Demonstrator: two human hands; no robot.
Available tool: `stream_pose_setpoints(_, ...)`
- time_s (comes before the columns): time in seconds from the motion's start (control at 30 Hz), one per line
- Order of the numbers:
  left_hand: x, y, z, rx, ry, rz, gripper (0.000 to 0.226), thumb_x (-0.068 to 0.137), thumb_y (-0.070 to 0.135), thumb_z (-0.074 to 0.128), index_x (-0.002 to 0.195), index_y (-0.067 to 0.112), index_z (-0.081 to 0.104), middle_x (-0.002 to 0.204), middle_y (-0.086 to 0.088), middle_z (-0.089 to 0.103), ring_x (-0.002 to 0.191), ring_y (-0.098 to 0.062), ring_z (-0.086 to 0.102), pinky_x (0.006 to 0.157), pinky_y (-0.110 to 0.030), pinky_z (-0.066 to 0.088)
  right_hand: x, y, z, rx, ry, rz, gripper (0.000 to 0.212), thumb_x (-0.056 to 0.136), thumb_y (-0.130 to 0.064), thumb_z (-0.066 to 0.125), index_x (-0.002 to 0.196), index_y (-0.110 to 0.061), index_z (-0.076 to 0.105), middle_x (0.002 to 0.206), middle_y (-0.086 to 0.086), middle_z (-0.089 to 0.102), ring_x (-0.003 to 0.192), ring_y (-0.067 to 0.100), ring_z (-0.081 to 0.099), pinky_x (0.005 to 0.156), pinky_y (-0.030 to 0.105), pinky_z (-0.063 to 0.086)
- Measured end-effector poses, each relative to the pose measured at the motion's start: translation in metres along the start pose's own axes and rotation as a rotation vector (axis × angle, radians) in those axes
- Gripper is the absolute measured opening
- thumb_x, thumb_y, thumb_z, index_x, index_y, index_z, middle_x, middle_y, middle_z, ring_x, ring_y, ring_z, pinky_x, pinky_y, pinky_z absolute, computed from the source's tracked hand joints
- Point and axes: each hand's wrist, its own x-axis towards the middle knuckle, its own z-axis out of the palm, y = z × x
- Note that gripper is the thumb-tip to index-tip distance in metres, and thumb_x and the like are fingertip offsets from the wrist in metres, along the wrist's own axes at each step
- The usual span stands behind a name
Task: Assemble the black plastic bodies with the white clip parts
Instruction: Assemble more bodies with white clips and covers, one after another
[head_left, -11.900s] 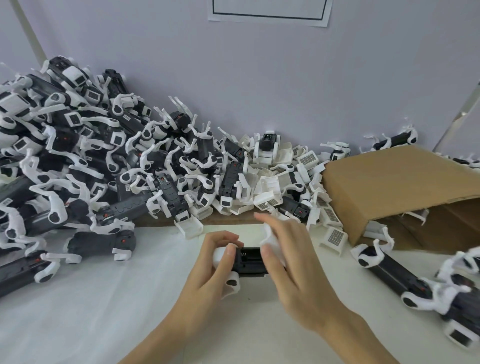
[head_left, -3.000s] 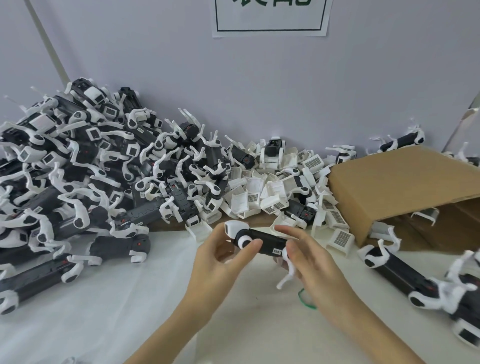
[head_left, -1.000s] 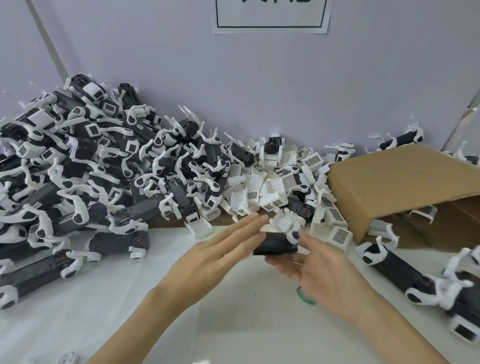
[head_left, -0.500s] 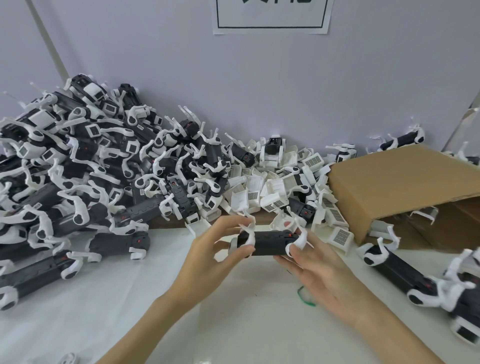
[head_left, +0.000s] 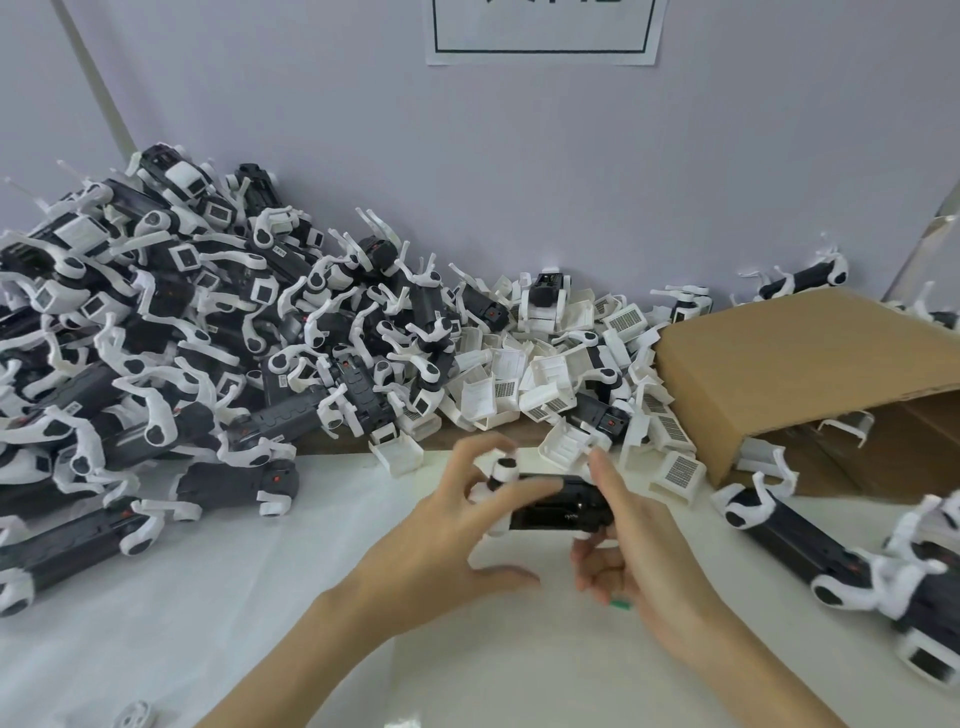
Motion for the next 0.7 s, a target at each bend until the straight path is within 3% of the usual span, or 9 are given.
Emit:
stream_pose_setpoints(0.07,0.001,-0.002,0.003,0.035,0.143,0.044,0.054,0.092,0.032,0.084,0.139,0.029,0.058,0.142,0.002,0.042,0.1,-0.01,0.065,0.081,-0.035,0.061,-0.002,0.001,0.001,-0.09,-0.025,-0.003,0.073,0.083,-0.081,0.052,0.083,-0.01,0.071,0.065,0.016,0.062,0.048,0.031,0.062,0.039,0.024,0.037)
stream_pose_setpoints(0.13,0.0,-0.007,0.004,-0.076,0.264,-0.041,0.051,0.087,0.029,0.088,0.132,0.022,0.064,0.133,0.007,0.055,0.111,-0.005,0.066,0.091,-0.028,0.057,-0.002,0.0,0.003,-0.113,-0.061,-0.05,0.068,0.09,-0.075,0.049,0.088,-0.01,0.066,0.065,0.017,0.061,0.048,0.032,0.063,0.039,0.025,0.037)
stream_pose_setpoints(0.23,-0.002,-0.012,0.0,-0.335,0.328,-0.36,0.058,0.081,0.032,0.093,0.129,0.038,0.062,0.118,0.015,0.07,0.095,-0.011,0.071,0.083,-0.023,0.057,0.0,0.0,0.002,-0.116,-0.11,-0.148,0.041,0.097,-0.06,0.052,0.106,-0.021,0.062,0.07,0.016,0.066,0.05,0.036,0.064,0.039,0.028,0.041)
stream_pose_setpoints(0.33,-0.006,-0.016,0.002,-0.526,0.364,-0.525,0.05,0.082,0.035,0.084,0.126,0.043,0.062,0.106,0.014,0.075,0.077,-0.017,0.073,0.068,-0.032,0.062,0.009,0.006,-0.001,-0.24,-0.046,-0.304,0.015,0.106,-0.031,0.056,0.119,-0.027,0.063,0.076,0.008,0.069,0.057,0.033,0.069,0.04,0.033,0.046)
stream_pose_setpoints(0.4,-0.007,-0.019,0.003,-0.626,0.389,-0.611,0.047,0.085,0.032,0.083,0.125,0.043,0.061,0.092,0.011,0.074,0.065,-0.019,0.069,0.06,-0.033,0.058,0.021,0.012,-0.008,-0.501,0.077,-0.502,0.027,0.107,-0.009,0.052,0.119,-0.029,0.066,0.087,-0.005,0.07,0.071,0.017,0.071,0.052,0.035,0.053)
stream_pose_setpoints(0.47,-0.006,-0.023,0.005,-0.676,0.399,-0.667,0.046,0.09,0.024,0.085,0.125,0.039,0.06,0.08,0.004,0.07,0.059,-0.018,0.064,0.057,-0.028,0.052,0.034,0.011,-0.014,-0.846,0.161,-0.69,0.049,0.098,0.011,0.049,0.124,-0.026,0.067,0.112,-0.011,0.069,0.094,0.008,0.067,0.073,0.031,0.054)
stream_pose_setpoints(0.53,-0.005,-0.026,0.005,-0.7,0.37,-0.669,0.041,0.093,0.02,0.083,0.123,0.037,0.06,0.074,-0.003,0.068,0.054,-0.02,0.062,0.053,-0.025,0.049,0.047,0.006,-0.017,-1.156,0.216,-0.805,0.075,0.077,0.027,0.049,0.132,-0.019,0.067,0.134,-0.008,0.064,0.115,0.014,0.06,0.082,0.031,0.052)
stream_pose_setpoints(0.6,-0.005,-0.027,0.006,-0.711,0.326,-0.648,0.038,0.094,0.019,0.081,0.121,0.036,0.061,0.069,-0.003,0.067,0.052,-0.021,0.061,0.051,-0.023,0.047,0.062,-0.001,-0.019,-1.405,0.228,-0.861,0.081,0.067,0.026,0.048,0.138,-0.012,0.064,0.14,0.001,0.061,0.125,0.025,0.058,0.091,0.036,0.051)
stream_pose_setpoints(0.7,-0.006,-0.028,0.007,-0.719,0.281,-0.637,0.038,0.095,0.02,0.08,0.122,0.036,0.059,0.07,0.0,0.068,0.053,-0.02,0.061,0.052,-0.022,0.048,0.08,-0.004,-0.02,-1.686,0.196,-0.774,0.059,0.085,0.007,0.043,0.136,-0.015,0.061,0.132,0.001,0.057,0.124,0.025,0.052,0.099,0.035,0.041)
